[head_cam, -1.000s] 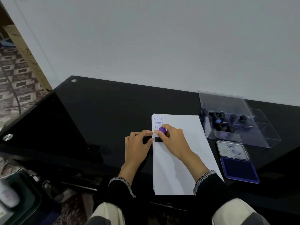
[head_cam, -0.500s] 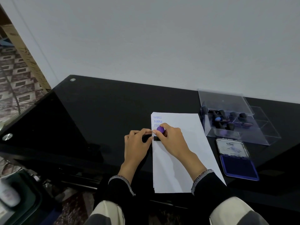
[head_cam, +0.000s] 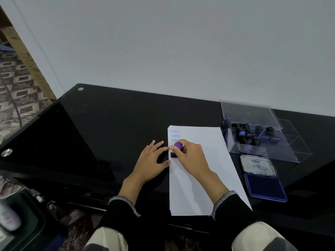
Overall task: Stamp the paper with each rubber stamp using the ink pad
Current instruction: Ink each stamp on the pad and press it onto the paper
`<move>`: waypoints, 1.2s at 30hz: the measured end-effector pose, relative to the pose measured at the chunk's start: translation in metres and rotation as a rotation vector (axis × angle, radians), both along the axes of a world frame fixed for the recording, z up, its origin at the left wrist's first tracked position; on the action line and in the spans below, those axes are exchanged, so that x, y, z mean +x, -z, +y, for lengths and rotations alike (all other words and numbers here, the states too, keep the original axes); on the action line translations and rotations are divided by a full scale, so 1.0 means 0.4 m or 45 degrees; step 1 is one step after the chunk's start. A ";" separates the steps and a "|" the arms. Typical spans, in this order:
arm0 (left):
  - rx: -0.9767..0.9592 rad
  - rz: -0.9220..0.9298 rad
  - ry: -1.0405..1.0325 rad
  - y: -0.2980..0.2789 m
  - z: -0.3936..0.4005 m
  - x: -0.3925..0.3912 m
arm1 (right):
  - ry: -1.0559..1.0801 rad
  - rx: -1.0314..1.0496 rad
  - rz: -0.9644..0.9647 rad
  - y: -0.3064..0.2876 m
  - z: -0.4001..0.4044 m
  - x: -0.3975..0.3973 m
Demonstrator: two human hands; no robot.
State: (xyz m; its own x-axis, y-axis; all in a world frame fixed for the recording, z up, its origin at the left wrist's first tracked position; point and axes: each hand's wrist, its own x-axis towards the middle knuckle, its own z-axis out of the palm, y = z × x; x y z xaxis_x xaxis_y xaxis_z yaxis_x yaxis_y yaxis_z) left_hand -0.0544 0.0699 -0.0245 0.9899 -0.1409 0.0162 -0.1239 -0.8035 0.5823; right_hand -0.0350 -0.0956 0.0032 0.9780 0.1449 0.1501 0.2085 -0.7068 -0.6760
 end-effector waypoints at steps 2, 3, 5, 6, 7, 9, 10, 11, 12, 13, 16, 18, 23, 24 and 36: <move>0.006 0.054 0.086 0.002 0.016 0.004 | 0.010 0.000 0.017 -0.001 0.002 0.010; 0.007 0.069 0.105 0.004 0.020 0.006 | 0.016 -0.002 0.031 -0.003 0.004 0.017; 0.024 0.063 0.112 0.010 0.021 0.008 | 0.017 -0.009 0.049 -0.007 0.007 0.027; 0.041 0.044 0.109 0.013 0.021 0.006 | 0.017 -0.014 0.049 -0.008 0.007 0.030; 0.059 0.018 0.102 0.018 0.019 0.005 | 0.019 -0.019 0.046 -0.009 0.007 0.029; 0.089 -0.025 0.091 0.022 0.016 0.000 | 0.020 -0.027 0.019 -0.007 0.006 0.019; 0.101 -0.035 0.085 0.021 0.013 -0.002 | 0.020 -0.027 0.000 -0.004 0.004 0.011; 0.112 -0.041 0.078 0.021 0.011 -0.002 | 0.022 -0.025 -0.015 0.000 0.002 0.004; 0.124 -0.042 0.074 0.019 0.008 -0.003 | 0.024 -0.022 -0.027 0.003 0.002 -0.002; 0.135 -0.043 0.069 0.018 0.006 -0.004 | 0.027 -0.019 -0.032 0.004 0.002 -0.007; 0.152 -0.056 0.064 0.017 0.005 -0.007 | 0.032 -0.008 -0.028 0.000 0.006 0.000; 0.145 -0.068 0.064 0.019 0.004 -0.009 | 0.036 -0.018 0.001 -0.010 0.009 0.014; 0.149 -0.091 0.059 0.021 0.004 -0.011 | 0.035 -0.034 0.022 -0.015 0.009 0.015; 0.150 -0.093 0.059 0.022 0.004 -0.011 | 0.033 -0.035 0.006 -0.012 0.008 0.008; 0.164 -0.095 0.047 0.017 0.000 -0.013 | 0.031 -0.057 0.043 -0.027 0.011 0.024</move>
